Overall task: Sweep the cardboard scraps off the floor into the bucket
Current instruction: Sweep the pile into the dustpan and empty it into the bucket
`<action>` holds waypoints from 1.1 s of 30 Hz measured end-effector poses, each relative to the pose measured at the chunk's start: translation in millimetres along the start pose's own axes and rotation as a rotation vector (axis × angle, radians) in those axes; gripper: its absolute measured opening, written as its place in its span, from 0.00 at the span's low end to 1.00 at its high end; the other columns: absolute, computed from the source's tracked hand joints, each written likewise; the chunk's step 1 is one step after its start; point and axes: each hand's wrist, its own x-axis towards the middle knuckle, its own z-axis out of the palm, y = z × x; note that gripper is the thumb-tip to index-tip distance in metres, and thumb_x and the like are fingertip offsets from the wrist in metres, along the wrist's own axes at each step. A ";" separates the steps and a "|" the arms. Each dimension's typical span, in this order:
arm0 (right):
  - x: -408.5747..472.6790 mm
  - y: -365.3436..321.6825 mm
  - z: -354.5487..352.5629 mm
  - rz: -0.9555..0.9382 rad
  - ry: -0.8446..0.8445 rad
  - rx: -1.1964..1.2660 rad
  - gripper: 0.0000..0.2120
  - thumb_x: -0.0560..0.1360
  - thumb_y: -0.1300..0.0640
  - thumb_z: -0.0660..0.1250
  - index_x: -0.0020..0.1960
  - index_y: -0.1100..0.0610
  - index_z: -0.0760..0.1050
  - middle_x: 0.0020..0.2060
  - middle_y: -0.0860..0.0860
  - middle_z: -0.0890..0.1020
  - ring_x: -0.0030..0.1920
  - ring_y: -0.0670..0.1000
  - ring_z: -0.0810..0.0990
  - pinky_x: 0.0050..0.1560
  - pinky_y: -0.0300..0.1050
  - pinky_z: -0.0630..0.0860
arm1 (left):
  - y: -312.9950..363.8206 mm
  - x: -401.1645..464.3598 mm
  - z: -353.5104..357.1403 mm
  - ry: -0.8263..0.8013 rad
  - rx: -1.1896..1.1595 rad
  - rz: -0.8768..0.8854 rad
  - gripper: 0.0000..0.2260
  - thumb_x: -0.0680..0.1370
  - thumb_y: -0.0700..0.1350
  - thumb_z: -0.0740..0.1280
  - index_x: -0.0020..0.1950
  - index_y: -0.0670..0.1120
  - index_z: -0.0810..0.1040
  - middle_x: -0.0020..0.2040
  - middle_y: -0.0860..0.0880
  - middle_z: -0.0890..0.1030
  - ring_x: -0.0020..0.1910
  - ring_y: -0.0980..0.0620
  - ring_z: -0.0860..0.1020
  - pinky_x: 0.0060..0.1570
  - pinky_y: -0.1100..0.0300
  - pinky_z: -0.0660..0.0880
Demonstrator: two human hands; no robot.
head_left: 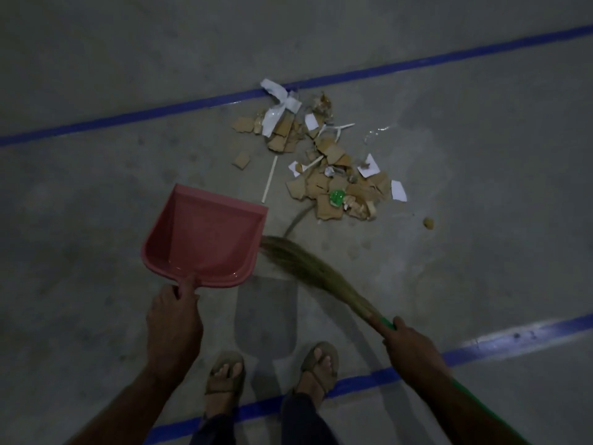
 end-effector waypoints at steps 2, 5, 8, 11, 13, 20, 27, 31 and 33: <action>13.5 7.0 -7.5 0.023 0.075 0.075 0.31 0.81 0.51 0.57 0.79 0.38 0.48 0.54 0.53 0.73 0.37 0.51 0.70 0.36 0.47 0.72 | 10.8 7.8 1.2 0.002 -0.005 -0.024 0.17 0.79 0.37 0.63 0.68 0.45 0.71 0.41 0.45 0.68 0.41 0.43 0.68 0.38 0.48 0.67; 24.8 6.1 -19.9 -0.063 0.186 0.225 0.29 0.80 0.48 0.60 0.77 0.38 0.52 0.47 0.50 0.71 0.33 0.49 0.70 0.31 0.46 0.73 | 20.2 21.8 0.7 0.040 -0.027 -0.105 0.16 0.79 0.37 0.64 0.66 0.45 0.72 0.43 0.42 0.70 0.43 0.39 0.71 0.42 0.46 0.68; 32.5 -13.6 -40.2 -0.140 0.189 0.268 0.30 0.80 0.48 0.59 0.77 0.36 0.49 0.47 0.49 0.71 0.35 0.51 0.75 0.32 0.48 0.74 | 18.6 31.6 -0.7 0.070 -0.017 -0.131 0.15 0.79 0.36 0.66 0.65 0.44 0.73 0.44 0.40 0.71 0.44 0.37 0.71 0.43 0.45 0.69; 57.9 -47.6 -63.2 -0.184 0.170 0.216 0.28 0.81 0.48 0.56 0.78 0.37 0.49 0.55 0.52 0.72 0.42 0.54 0.78 0.37 0.46 0.72 | 12.5 44.7 -4.0 0.084 -0.009 -0.119 0.15 0.79 0.36 0.66 0.65 0.44 0.72 0.44 0.39 0.71 0.43 0.37 0.71 0.42 0.44 0.69; 83.3 -71.1 -77.9 -0.172 0.132 0.171 0.28 0.82 0.50 0.56 0.78 0.38 0.50 0.57 0.54 0.72 0.47 0.56 0.78 0.39 0.46 0.70 | 9.1 58.0 -7.3 0.101 -0.007 -0.119 0.16 0.78 0.35 0.67 0.66 0.44 0.73 0.43 0.39 0.71 0.43 0.37 0.71 0.41 0.44 0.70; 107.4 -42.5 -98.6 0.135 0.052 0.078 0.27 0.81 0.56 0.54 0.77 0.41 0.53 0.57 0.53 0.72 0.42 0.53 0.76 0.40 0.47 0.74 | -3.8 125.0 -20.6 0.054 -0.012 -0.057 0.17 0.79 0.36 0.66 0.66 0.45 0.73 0.43 0.42 0.69 0.43 0.39 0.72 0.41 0.45 0.71; 69.1 -9.5 -70.1 -0.013 -0.135 -0.078 0.37 0.76 0.55 0.64 0.77 0.36 0.50 0.55 0.52 0.73 0.39 0.54 0.79 0.30 0.51 0.70 | -3.4 193.1 -21.6 -0.025 -0.079 0.030 0.13 0.80 0.35 0.62 0.64 0.44 0.72 0.42 0.44 0.69 0.42 0.41 0.71 0.40 0.49 0.67; 88.9 -25.9 -89.7 0.031 -0.245 -0.075 0.31 0.81 0.57 0.53 0.78 0.37 0.46 0.64 0.54 0.68 0.49 0.55 0.76 0.42 0.48 0.68 | -17.2 234.7 -32.6 -0.034 -0.073 0.089 0.17 0.78 0.34 0.61 0.67 0.45 0.71 0.41 0.45 0.68 0.41 0.42 0.70 0.39 0.50 0.63; 104.8 -39.2 -102.5 0.144 -0.171 -0.071 0.27 0.82 0.56 0.53 0.78 0.42 0.52 0.63 0.53 0.69 0.48 0.53 0.77 0.42 0.46 0.71 | -25.7 254.5 -40.9 -0.043 -0.057 0.110 0.18 0.79 0.36 0.62 0.68 0.47 0.71 0.42 0.45 0.69 0.42 0.43 0.70 0.40 0.50 0.65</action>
